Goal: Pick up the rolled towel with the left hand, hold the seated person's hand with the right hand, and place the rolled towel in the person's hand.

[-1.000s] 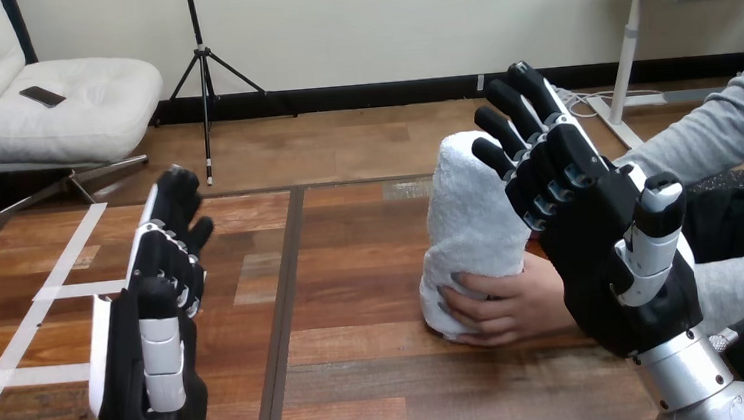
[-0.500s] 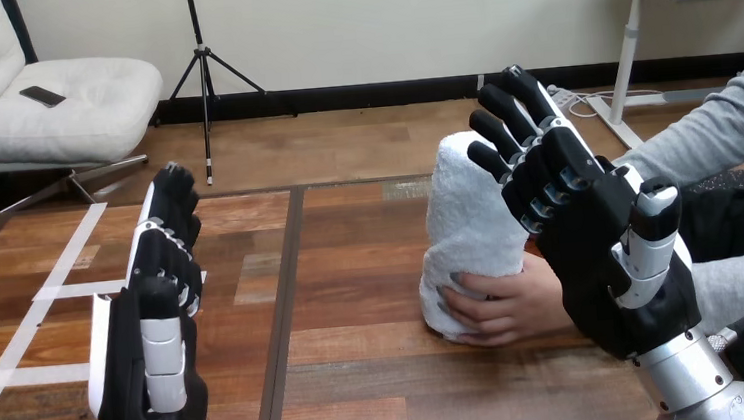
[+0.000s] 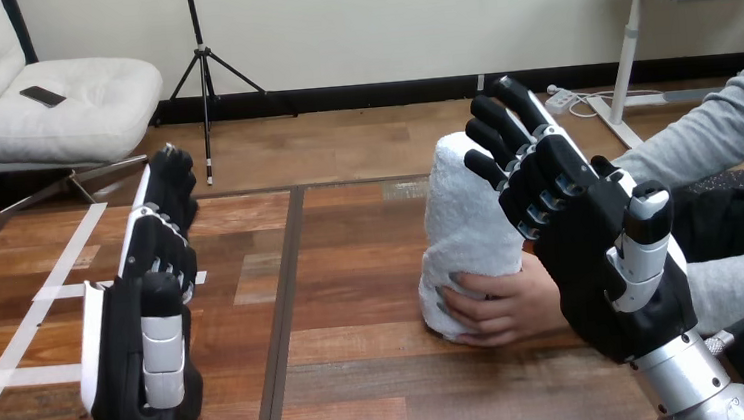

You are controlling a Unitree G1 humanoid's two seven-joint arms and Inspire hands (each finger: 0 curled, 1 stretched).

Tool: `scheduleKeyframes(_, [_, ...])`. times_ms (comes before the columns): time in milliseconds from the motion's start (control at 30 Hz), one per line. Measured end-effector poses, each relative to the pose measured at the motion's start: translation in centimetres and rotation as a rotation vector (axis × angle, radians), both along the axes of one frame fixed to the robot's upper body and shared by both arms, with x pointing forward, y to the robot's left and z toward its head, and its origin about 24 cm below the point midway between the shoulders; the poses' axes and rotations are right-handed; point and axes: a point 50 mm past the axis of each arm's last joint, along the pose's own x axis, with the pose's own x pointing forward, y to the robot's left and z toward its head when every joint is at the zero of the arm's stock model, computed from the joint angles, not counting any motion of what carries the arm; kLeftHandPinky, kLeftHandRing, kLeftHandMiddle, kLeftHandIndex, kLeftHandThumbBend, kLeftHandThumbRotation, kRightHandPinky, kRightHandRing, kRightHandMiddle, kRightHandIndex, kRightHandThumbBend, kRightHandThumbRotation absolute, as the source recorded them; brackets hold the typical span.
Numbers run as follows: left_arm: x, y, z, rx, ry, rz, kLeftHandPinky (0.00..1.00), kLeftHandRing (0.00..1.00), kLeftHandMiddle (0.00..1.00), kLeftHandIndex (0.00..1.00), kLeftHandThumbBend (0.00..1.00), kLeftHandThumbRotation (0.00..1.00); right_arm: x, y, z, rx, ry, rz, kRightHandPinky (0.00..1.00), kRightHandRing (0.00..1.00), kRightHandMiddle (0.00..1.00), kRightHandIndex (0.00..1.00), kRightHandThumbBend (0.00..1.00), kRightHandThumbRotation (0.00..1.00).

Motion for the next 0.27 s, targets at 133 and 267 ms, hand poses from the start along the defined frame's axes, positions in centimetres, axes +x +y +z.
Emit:
scheduleKeyframes(133, [-0.2, 0.0, 0.22, 0.012, -0.014, 0.003, 1.0, 0.99, 0.96, 0.94, 0.77, 0.97, -0.01, 0.03, 0.0, 0.0, -0.001, 0.003, 1.0, 1.0, 0.97, 0.98, 1.0, 1.0])
scheduleKeyframes(267, [-0.4, -0.02, 0.35, 0.025, -0.023, 0.005, 1.0, 0.99, 0.96, 0.94, 0.78, 0.95, -0.02, 0.07, 0.0, -0.001, -0.002, 0.008, 1.0, 1.0, 0.97, 0.98, 1.0, 1.0])
